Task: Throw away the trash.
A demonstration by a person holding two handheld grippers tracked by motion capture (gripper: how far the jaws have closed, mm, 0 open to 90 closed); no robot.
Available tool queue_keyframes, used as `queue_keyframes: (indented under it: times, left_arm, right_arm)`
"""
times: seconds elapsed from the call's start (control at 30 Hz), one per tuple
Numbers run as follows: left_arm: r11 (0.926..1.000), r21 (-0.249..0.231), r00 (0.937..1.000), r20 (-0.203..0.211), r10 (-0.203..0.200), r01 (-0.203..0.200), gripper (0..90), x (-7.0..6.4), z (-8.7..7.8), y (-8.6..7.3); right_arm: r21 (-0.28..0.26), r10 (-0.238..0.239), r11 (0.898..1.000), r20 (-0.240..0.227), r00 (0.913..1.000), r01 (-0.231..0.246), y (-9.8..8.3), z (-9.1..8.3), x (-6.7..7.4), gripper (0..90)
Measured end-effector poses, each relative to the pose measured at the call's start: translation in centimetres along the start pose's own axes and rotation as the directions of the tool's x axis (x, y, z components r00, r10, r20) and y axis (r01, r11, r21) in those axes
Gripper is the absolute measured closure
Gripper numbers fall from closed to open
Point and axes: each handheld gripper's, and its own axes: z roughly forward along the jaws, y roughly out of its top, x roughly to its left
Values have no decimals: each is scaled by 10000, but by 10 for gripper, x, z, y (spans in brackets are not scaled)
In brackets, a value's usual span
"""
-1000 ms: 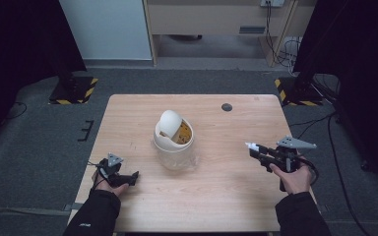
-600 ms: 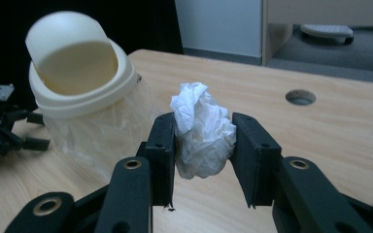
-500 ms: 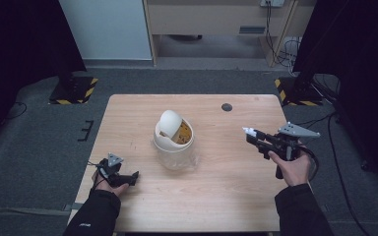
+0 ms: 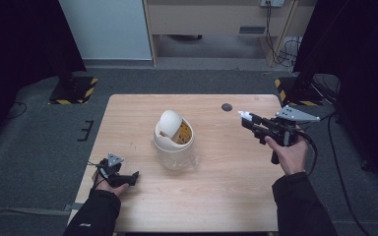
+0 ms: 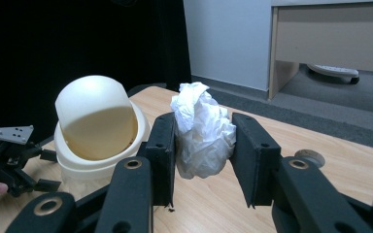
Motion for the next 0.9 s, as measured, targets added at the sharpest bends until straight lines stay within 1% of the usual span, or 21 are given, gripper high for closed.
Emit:
queue_keyframes:
  times: [0.17,0.33,0.43,0.77,0.8,0.9]
  left_arm:
    - [10000,3,10000,4,1,-1,0,0,0,0]
    - [10000,3,10000,4,-1,1,0,0,0,0]
    - [10000,2,10000,3,0,0,0,0,0,0]
    - [10000,0,10000,4,-4,4,0,0,0,0]
    - [10000,1,10000,5,-2,2,0,0,0,0]
    - [10000,2,10000,6,0,0,0,0,0,0]
  right_arm:
    - [-53,-88,9999,-115,9999,87,8,5,3,631]
    - [-109,-253,9996,-278,9993,250,18,14,9,632]
    - [-43,-513,9987,-298,9982,512,22,19,14,633]
    - [-61,-629,9980,-547,9965,626,34,32,22,633]
    - [-118,-729,9973,-607,9955,723,36,35,24,633]
    - [-182,-816,9966,-756,9938,804,39,39,28,633]
